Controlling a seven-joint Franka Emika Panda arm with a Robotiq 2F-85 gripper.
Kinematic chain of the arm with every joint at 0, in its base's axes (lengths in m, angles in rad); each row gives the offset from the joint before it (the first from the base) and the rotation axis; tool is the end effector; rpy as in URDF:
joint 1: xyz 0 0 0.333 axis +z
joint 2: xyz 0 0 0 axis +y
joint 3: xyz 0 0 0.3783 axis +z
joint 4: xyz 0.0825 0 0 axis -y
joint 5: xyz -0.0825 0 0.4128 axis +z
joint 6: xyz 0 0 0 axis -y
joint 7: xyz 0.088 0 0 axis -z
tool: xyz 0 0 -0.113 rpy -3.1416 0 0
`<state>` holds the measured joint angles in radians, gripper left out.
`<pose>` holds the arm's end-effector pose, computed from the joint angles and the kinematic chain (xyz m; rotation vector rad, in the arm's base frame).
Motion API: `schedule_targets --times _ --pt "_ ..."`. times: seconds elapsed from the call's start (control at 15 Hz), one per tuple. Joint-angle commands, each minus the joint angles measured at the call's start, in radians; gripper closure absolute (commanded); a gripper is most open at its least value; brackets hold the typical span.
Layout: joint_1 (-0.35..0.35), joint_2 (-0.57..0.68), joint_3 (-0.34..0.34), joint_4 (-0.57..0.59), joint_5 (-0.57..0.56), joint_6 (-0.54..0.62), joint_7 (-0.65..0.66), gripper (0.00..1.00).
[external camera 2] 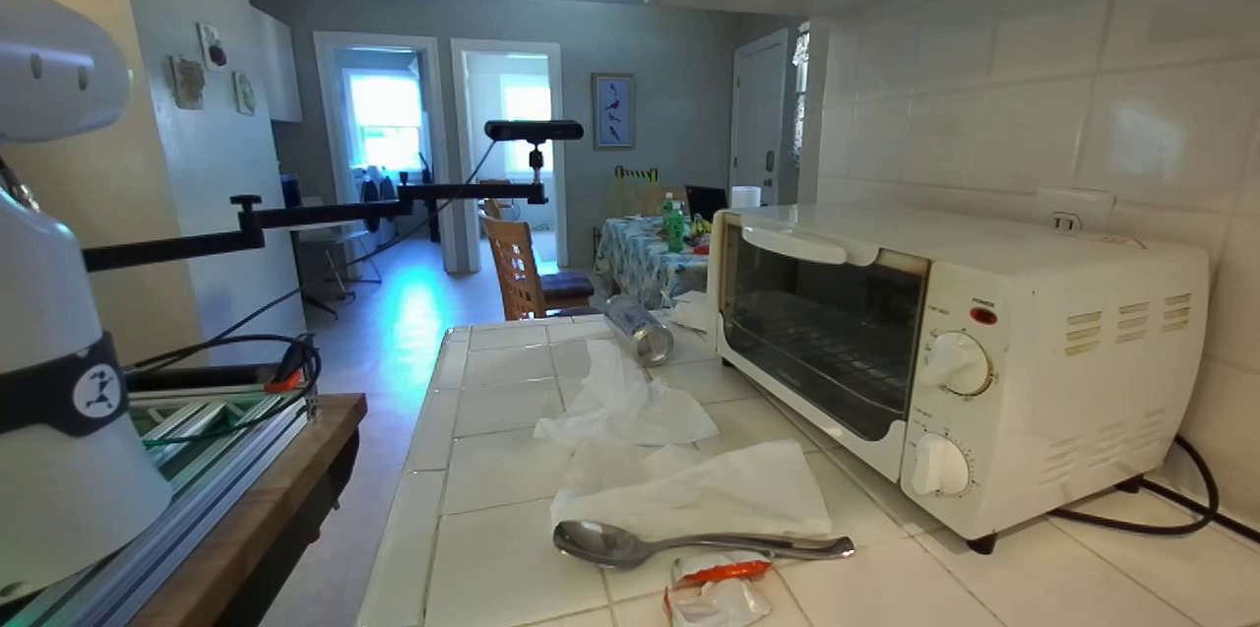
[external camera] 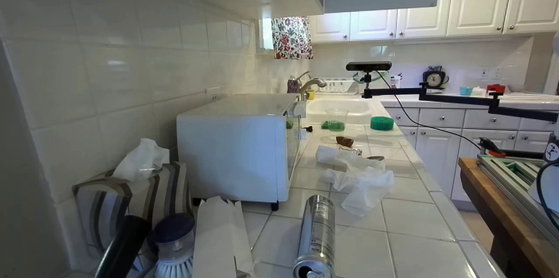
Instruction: Close the open cabinet door
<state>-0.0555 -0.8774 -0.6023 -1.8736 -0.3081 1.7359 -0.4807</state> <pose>0.1073 -0.3560 0.8210 2.8326 -0.2625 0.8794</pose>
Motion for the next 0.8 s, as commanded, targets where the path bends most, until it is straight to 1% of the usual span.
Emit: schedule_targets --times 0.0,0.13,0.4,0.73 --pt "0.061 0.021 -0.044 0.028 0.051 0.007 -0.099 0.00" --pt "0.084 0.021 -0.057 0.030 0.069 -0.002 -0.127 0.00" --pt "0.081 0.008 -0.056 0.036 0.104 -0.043 -0.166 0.00" --pt "0.065 -0.030 -0.026 0.031 0.191 -0.135 -0.124 0.00"
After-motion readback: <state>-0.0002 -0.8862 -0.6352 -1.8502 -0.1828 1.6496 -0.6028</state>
